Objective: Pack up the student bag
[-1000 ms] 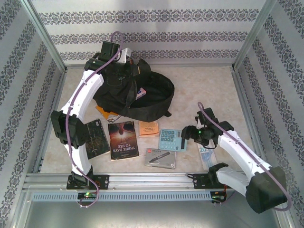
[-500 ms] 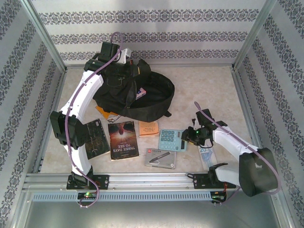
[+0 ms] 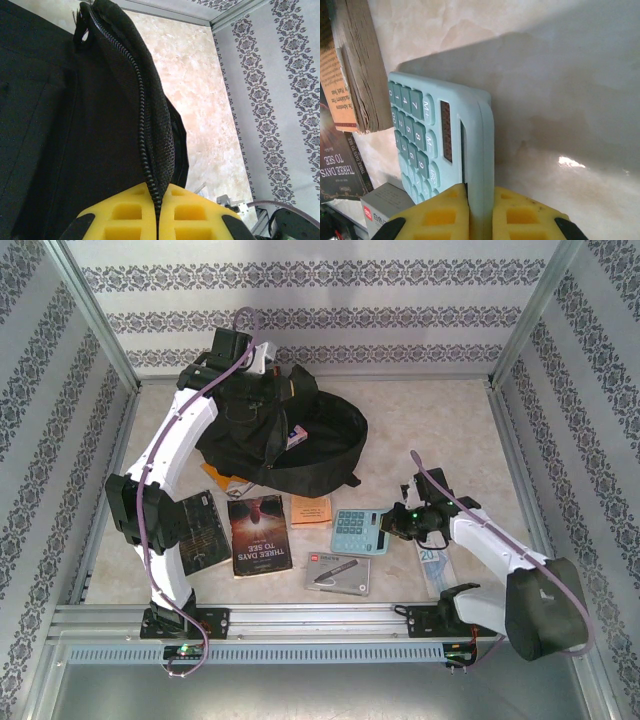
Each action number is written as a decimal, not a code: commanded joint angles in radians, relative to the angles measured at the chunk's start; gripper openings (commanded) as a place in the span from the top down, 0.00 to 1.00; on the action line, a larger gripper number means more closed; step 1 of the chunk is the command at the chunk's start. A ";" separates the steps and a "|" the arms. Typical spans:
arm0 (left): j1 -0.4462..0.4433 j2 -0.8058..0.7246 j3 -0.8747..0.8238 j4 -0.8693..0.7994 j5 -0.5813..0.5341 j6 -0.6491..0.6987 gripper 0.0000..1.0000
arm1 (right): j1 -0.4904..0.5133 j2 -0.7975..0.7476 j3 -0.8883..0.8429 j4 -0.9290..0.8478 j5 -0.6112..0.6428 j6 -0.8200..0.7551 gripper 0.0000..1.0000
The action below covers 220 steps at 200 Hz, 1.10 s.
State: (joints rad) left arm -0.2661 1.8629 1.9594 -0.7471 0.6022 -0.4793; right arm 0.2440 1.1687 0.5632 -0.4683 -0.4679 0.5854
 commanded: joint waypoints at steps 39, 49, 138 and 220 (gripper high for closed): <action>0.010 -0.012 0.064 -0.002 0.027 0.013 1.00 | -0.022 -0.182 0.138 -0.201 0.210 0.028 1.00; 0.010 -0.015 0.067 -0.004 0.027 0.016 1.00 | -0.024 -0.204 0.185 -0.226 0.220 0.027 1.00; 0.011 -0.036 0.085 -0.014 0.010 0.030 1.00 | -0.011 -0.021 0.666 -0.204 0.168 0.087 1.00; 0.008 -0.036 0.091 -0.003 0.020 0.020 1.00 | 0.098 0.469 0.988 -0.174 0.151 0.285 1.00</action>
State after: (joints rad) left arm -0.2661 1.8633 2.0014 -0.7773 0.5983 -0.4755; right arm 0.3138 1.5341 1.4605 -0.6685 -0.2832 0.7856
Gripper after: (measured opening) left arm 0.061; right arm 0.115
